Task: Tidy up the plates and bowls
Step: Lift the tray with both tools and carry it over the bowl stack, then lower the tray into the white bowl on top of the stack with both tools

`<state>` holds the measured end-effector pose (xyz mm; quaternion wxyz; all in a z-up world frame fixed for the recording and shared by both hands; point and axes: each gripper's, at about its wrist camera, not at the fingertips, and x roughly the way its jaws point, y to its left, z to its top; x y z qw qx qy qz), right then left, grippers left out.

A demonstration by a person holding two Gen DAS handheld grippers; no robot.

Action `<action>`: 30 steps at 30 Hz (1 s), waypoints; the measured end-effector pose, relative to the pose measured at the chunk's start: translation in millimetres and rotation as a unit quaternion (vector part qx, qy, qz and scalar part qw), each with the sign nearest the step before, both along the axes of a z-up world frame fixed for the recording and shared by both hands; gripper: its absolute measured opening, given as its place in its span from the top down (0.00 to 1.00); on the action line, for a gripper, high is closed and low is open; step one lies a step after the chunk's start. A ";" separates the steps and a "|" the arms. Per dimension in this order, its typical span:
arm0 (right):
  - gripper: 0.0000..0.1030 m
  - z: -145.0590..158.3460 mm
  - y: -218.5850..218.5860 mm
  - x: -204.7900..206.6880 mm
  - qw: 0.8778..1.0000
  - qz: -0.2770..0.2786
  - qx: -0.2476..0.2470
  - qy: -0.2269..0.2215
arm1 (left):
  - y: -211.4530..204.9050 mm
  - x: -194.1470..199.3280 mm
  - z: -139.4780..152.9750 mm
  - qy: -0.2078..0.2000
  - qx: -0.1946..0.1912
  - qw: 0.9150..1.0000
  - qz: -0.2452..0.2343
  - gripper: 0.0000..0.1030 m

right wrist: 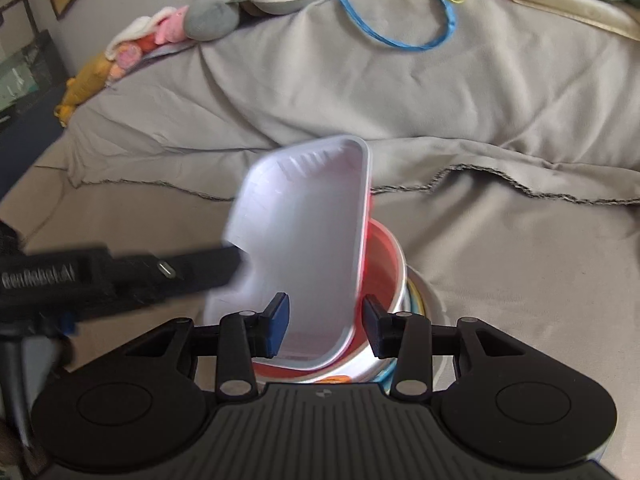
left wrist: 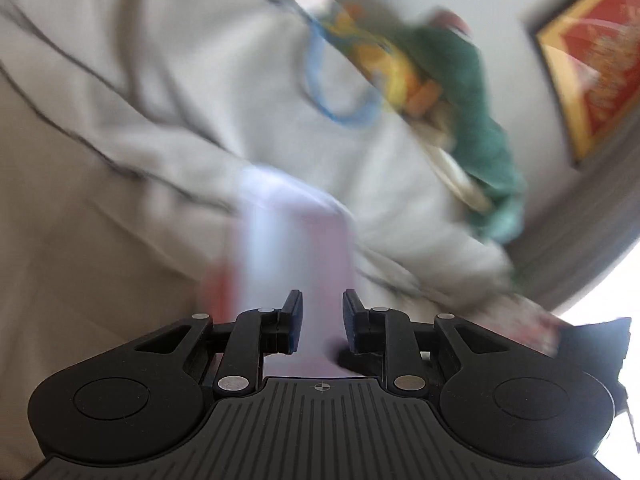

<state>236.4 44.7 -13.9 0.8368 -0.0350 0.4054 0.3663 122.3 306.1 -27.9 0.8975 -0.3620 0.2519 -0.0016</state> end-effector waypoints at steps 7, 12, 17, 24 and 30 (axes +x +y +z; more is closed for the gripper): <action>0.62 -14.8 -10.6 11.3 0.999 -0.020 -0.006 0.025 | 13.9 5.4 -8.3 0.019 -0.009 0.999 0.025 0.76; 0.62 -11.6 -12.4 12.0 1.000 -0.021 0.003 0.020 | 6.4 15.2 -12.3 0.030 -0.005 1.000 0.000 0.76; 0.61 -14.3 -8.0 23.4 0.999 -0.028 0.013 0.034 | 5.9 19.7 -21.4 0.039 -0.022 0.999 -0.016 0.75; 0.57 14.0 -20.8 5.6 0.999 -0.009 0.045 0.009 | -1.2 5.1 -4.7 0.003 -0.014 0.999 -0.036 0.74; 0.56 6.3 -19.3 -1.8 0.999 -0.001 0.027 0.024 | -0.2 8.8 -13.4 0.035 -0.008 0.999 -0.028 0.75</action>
